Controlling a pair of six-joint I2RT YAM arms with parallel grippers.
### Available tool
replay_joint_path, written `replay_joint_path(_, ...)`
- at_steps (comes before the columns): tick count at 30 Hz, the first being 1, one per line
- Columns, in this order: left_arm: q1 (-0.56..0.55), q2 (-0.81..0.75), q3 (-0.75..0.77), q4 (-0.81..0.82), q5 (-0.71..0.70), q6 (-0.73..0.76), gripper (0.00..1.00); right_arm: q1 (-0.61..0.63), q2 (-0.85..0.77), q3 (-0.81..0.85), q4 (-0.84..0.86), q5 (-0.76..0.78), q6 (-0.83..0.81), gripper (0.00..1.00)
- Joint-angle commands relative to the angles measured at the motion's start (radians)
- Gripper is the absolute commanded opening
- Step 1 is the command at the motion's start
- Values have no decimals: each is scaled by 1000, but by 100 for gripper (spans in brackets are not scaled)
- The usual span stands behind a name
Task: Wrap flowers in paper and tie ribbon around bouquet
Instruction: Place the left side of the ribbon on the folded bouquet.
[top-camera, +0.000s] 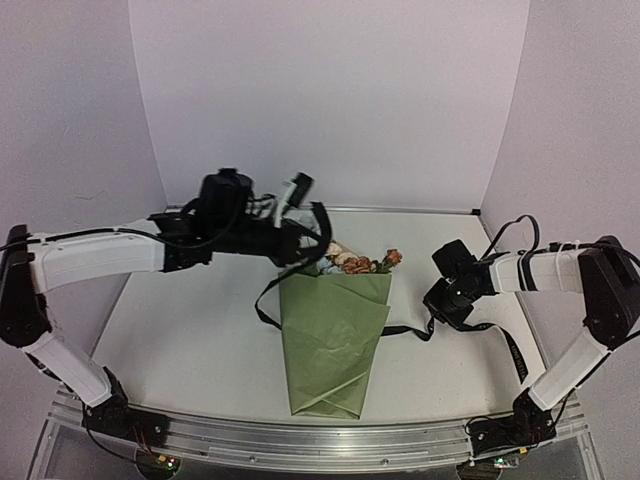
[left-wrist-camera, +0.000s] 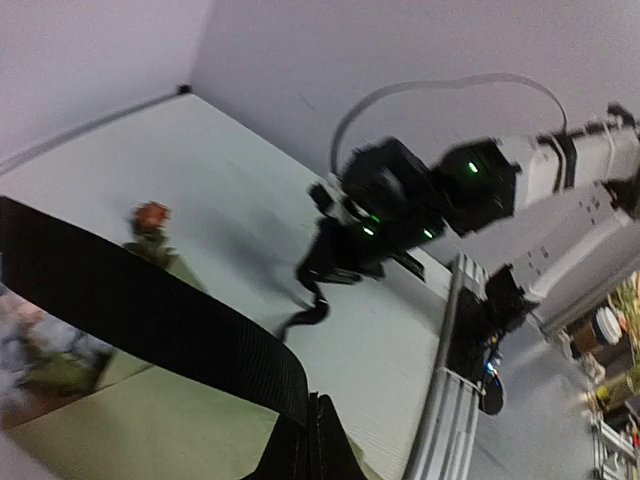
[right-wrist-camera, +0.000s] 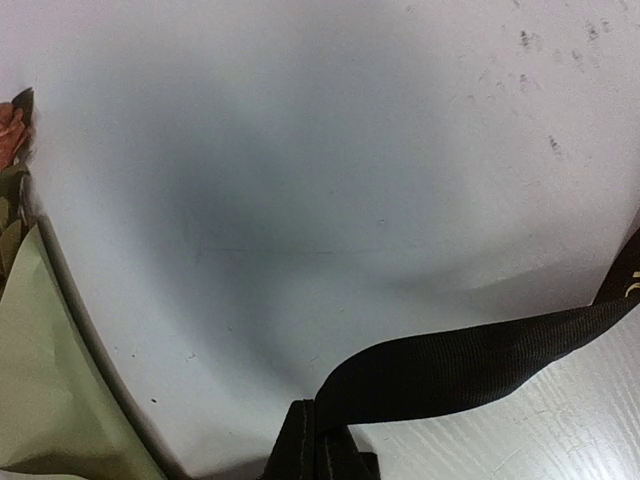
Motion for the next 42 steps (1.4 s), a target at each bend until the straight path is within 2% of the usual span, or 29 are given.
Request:
replay_joint_path(1,-221,233,177,-239,-19,279,0,-2,21,41,30,-56,-28,0)
replay_joint_path(4,-294,341,243,-274,-58,360,0,-2,33,53,31,-69,-35,0)
replay_joint_path(10,-356,467,358,-337,-103,469,0,-2,70,98,30,-115,-48,0)
replay_joint_path(19,-376,516,441,-337,-97,589,0,-4,86,151,11,-148,-97,0)
replay_joint_path(25,-383,500,442,-236,-37,685,1,-20,121,201,-4,-199,-114,0)
replay_joint_path(34,-386,603,574,-186,95,760,4,-37,140,244,-35,-245,-142,0)
replay_joint_path(38,-386,675,641,-218,119,755,8,-37,139,260,-56,-255,-161,0)
replay_joint_path(42,-386,738,696,-222,71,676,21,-37,128,262,-75,-257,-177,0)
